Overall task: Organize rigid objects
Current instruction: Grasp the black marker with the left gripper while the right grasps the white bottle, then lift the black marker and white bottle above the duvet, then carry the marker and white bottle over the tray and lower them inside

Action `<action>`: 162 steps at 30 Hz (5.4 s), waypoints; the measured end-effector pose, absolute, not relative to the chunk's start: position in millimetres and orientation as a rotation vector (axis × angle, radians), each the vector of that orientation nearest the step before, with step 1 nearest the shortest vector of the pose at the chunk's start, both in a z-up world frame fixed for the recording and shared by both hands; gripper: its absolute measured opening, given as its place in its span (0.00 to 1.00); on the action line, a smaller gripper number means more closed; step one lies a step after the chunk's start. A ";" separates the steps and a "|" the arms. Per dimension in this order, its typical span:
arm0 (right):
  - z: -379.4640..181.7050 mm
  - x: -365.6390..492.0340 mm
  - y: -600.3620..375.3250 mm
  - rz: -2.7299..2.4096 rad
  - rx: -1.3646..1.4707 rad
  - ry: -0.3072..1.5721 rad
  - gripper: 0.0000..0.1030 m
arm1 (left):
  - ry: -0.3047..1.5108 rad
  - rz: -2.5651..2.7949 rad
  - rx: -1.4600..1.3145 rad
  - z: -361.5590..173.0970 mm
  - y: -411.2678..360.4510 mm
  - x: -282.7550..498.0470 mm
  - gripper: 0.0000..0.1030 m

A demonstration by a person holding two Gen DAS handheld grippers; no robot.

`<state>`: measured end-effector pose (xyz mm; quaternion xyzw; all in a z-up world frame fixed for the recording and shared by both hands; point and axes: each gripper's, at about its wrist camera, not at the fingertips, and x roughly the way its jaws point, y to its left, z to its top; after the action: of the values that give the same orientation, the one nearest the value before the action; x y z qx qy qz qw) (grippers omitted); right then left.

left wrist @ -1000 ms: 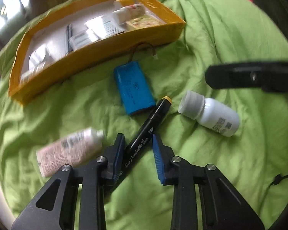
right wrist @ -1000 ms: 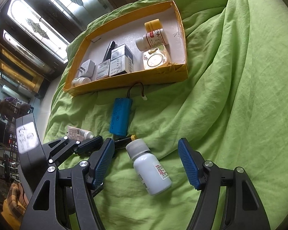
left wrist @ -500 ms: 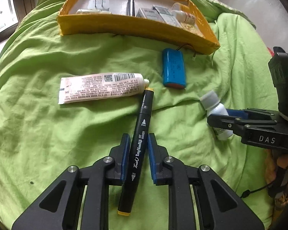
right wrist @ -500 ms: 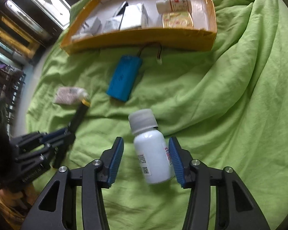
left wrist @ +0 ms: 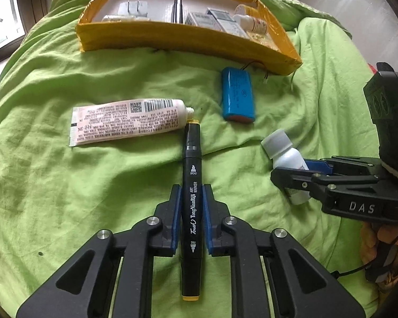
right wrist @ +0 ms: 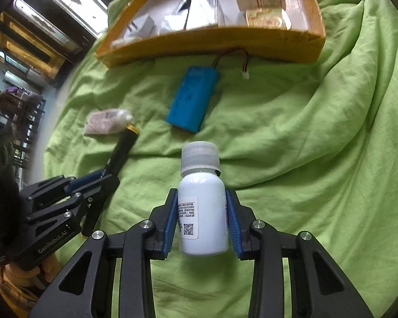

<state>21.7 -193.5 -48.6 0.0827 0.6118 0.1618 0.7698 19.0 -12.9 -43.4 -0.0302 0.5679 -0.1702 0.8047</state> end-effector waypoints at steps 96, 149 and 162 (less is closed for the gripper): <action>-13.8 10.1 -190.4 0.378 0.231 1.139 0.30 | 1.000 -0.330 -0.288 -7.4 19.3 14.5 0.12; 59.6 151.6 -182.3 0.351 0.376 0.969 0.30 | 0.928 -0.244 -0.218 38.5 51.1 217.7 0.12; 46.3 221.4 -176.3 0.302 0.276 0.961 0.30 | 0.956 -0.230 -0.134 16.6 42.8 271.4 0.12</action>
<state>221.4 -176.3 46.3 0.1316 0.4591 0.1442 0.8666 271.4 42.8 16.6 -0.0645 0.4585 -0.1102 0.8795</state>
